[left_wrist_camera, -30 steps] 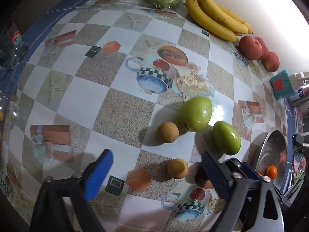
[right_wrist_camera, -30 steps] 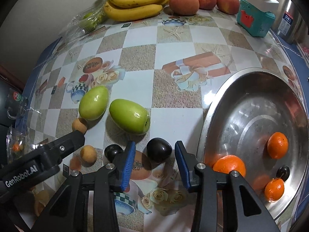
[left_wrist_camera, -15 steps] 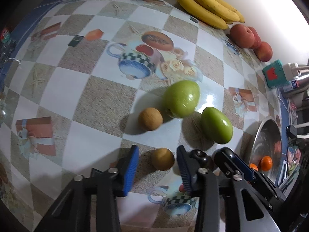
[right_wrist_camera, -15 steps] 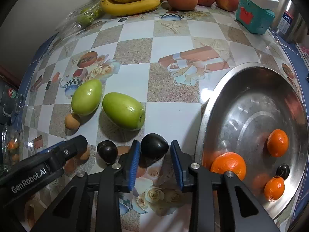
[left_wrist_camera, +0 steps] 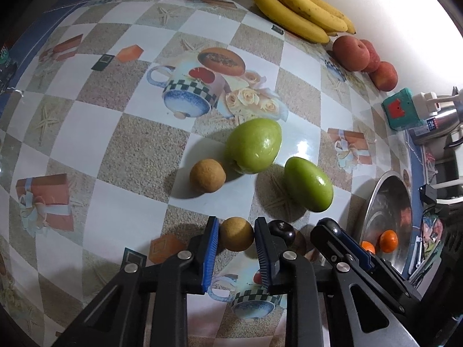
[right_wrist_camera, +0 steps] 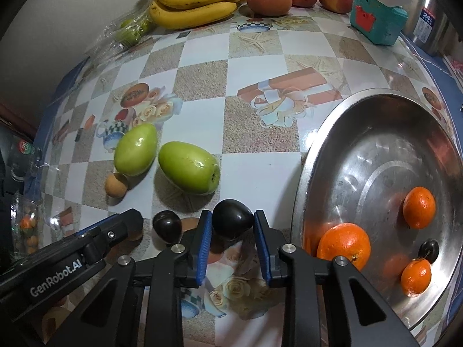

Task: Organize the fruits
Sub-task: 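Close the left tool on the small brown fruit while the right tool lifts the plum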

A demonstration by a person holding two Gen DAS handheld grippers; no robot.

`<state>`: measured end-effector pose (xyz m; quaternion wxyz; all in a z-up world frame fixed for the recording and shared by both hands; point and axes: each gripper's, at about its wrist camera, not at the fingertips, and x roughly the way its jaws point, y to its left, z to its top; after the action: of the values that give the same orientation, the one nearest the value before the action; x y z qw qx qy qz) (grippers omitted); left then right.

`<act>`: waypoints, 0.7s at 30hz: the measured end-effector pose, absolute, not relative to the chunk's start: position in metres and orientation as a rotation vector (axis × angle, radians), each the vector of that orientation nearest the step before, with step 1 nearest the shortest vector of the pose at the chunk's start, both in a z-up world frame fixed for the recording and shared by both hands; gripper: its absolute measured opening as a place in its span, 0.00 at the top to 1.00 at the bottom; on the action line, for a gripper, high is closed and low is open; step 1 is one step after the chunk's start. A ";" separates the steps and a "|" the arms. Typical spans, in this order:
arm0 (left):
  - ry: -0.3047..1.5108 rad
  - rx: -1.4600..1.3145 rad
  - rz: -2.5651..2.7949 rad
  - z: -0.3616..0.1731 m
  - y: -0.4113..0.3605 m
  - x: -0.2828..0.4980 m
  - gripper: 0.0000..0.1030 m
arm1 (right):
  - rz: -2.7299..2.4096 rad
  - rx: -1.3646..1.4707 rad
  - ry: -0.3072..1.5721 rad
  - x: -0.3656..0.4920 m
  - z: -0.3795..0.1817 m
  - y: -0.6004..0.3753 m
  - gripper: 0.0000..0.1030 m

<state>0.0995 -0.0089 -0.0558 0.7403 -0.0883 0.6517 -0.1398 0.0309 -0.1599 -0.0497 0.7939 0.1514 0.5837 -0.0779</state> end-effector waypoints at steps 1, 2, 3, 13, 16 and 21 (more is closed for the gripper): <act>1.421 -0.201 -0.307 -0.053 -0.008 0.100 0.74 | -0.166 0.335 1.246 0.030 -0.047 -0.160 0.71; 1.416 -0.205 -0.307 -0.052 -0.007 0.100 0.74 | -0.164 0.342 1.237 0.029 -0.043 -0.160 0.71; 1.407 -0.212 -0.308 -0.049 -0.006 0.101 0.74 | -0.164 0.354 1.228 0.028 -0.040 -0.160 0.71; 1.349 -0.221 -0.280 -0.034 0.001 0.106 0.74 | -0.180 0.463 1.171 0.025 -0.016 -0.169 0.71; 1.321 -0.209 -0.280 -0.027 -0.004 0.107 0.74 | -0.210 0.476 1.157 0.023 -0.013 -0.177 0.71; 1.287 -0.187 -0.305 -0.016 -0.019 0.106 0.74 | -0.244 0.500 1.135 0.017 -0.008 -0.192 0.71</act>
<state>0.1058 -0.0190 -0.0164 0.7852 -0.0868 0.5966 -0.1415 0.0170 -0.1920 -0.0078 0.8068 0.2337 0.5305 -0.1139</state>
